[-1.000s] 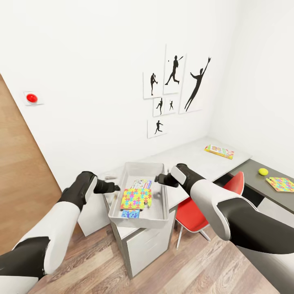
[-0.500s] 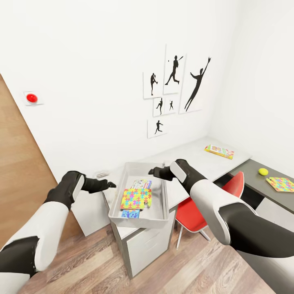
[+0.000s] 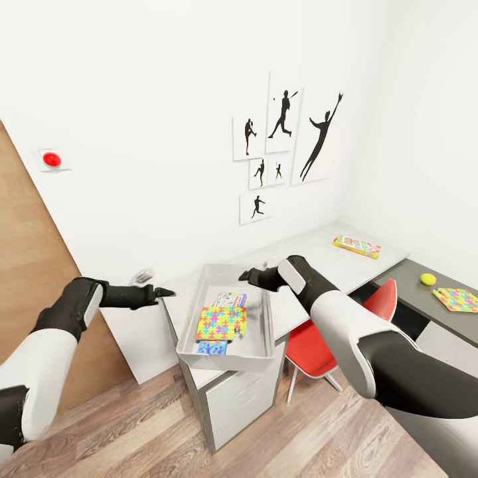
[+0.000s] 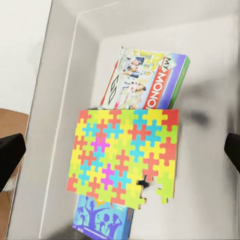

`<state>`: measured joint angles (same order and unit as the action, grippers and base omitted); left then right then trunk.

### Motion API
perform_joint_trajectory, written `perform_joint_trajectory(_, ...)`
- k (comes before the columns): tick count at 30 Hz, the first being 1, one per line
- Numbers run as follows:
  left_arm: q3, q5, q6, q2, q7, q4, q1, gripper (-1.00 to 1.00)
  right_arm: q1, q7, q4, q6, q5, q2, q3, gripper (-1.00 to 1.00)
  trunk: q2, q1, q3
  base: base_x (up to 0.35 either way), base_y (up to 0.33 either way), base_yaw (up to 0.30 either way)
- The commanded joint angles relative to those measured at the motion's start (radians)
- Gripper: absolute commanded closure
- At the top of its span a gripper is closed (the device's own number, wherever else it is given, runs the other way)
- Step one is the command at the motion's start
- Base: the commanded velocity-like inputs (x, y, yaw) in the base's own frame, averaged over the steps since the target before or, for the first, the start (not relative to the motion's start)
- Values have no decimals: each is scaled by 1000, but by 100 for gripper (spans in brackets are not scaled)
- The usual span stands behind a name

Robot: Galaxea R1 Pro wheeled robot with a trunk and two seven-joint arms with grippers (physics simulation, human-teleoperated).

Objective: Put all the toys in the child's room - the three board games (two on the bed and one on the table), the two jigsaw puzzles on the table, and the tennis ball on the table - inside the toy box on the table in the child's room.

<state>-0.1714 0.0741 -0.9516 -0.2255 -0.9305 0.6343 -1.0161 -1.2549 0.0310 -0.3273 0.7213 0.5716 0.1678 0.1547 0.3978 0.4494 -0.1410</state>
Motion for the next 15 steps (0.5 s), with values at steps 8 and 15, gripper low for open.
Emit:
perform_joint_trajectory(8,0,17,-2,-84,-211,-5,8,-100,21,-173,-67,57,48,-100,5,-100,2,1,-2,0,0,0)
perform_joint_trajectory(15,0,15,5,-147,-364,-7,60,-100,52,-323,-89,66,65,-163,1,-100,2,1,-2,0,0,0)
